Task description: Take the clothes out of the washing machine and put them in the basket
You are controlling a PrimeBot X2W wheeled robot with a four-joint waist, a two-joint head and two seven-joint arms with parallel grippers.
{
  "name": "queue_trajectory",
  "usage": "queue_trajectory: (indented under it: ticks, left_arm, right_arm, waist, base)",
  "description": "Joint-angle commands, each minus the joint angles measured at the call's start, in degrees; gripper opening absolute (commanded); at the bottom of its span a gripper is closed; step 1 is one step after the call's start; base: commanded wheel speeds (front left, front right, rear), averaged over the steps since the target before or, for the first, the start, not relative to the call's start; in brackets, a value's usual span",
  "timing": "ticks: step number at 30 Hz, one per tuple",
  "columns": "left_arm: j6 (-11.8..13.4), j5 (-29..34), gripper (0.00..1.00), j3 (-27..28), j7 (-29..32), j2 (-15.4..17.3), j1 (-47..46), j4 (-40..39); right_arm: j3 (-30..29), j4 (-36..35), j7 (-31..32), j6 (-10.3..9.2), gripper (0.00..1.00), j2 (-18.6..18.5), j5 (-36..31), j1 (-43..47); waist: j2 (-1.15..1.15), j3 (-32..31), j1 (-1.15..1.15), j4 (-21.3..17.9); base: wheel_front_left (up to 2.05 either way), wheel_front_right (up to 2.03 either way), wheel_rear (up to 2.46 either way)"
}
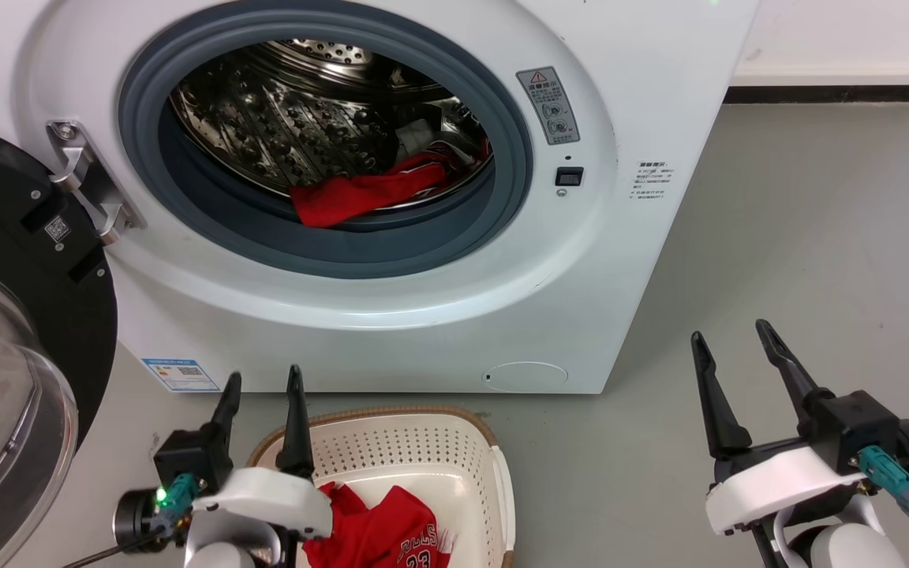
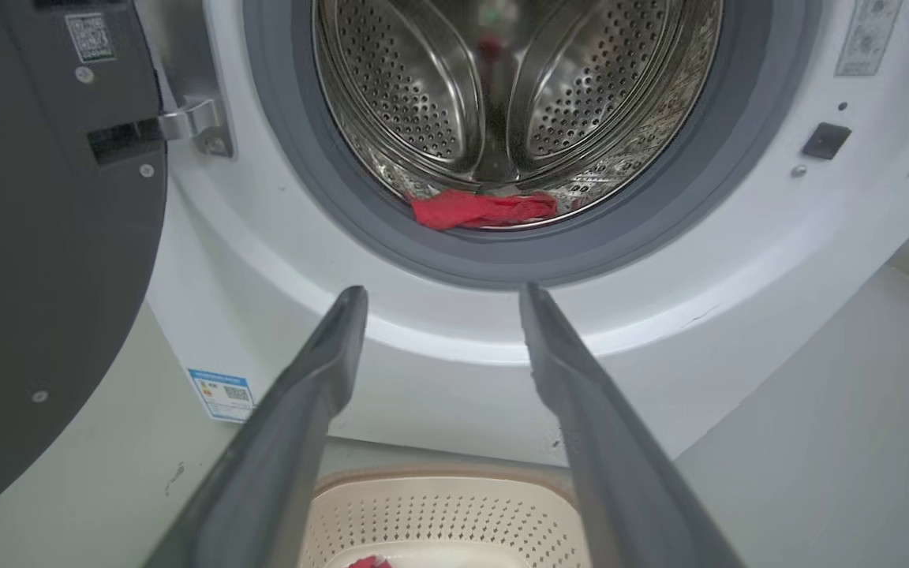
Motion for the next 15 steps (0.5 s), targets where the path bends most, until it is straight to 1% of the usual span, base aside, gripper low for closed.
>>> queue_trajectory:
  ticks: [1, 4, 8, 12, 15]
  left_arm:
    - [0.36, 0.71, 1.00, -0.04, -0.15, -0.03, -0.64, -2.25]
    - [0.62, 0.76, 1.00, -0.51, -0.15, -0.03, -3.05, -4.57]
    - [0.26, 0.94, 1.00, -0.38, -0.15, -0.03, -6.53, -5.36]
    - [-0.90, 1.93, 1.00, 0.56, -0.15, -0.02, -12.54, -3.68]
    - [-1.96, 2.35, 1.00, 1.36, -0.15, 0.94, -17.89, -1.09]
  right_arm:
    - [-0.24, -0.74, 0.34, -0.04, 1.00, 0.02, 0.42, 0.82]
    - [-0.34, -1.66, 0.68, -0.04, 1.00, 0.02, 0.53, 0.92]
    - [0.06, -2.49, 0.81, -0.04, 1.00, 0.02, 0.56, 0.35]
    - [0.84, -3.47, 1.01, -0.04, 1.00, 0.02, 0.66, -0.88]
    - [1.48, -4.02, 0.95, -0.04, 1.00, 0.02, 1.00, -1.72]
  waist:
    - [0.00, 0.14, 0.01, 0.10]
    - [0.00, 0.74, 0.01, 0.11]
    - [0.00, 2.08, 0.01, -0.23]
    - [0.00, 4.36, 0.01, -1.40]
    - [0.00, 6.62, 0.01, -2.66]
  base:
    - [0.00, 0.00, 0.00]
    - [0.00, 0.00, 0.00]
    - [0.00, 0.00, 0.00]
    - [0.00, 0.00, 0.00]
    - [0.00, 0.00, 0.00]
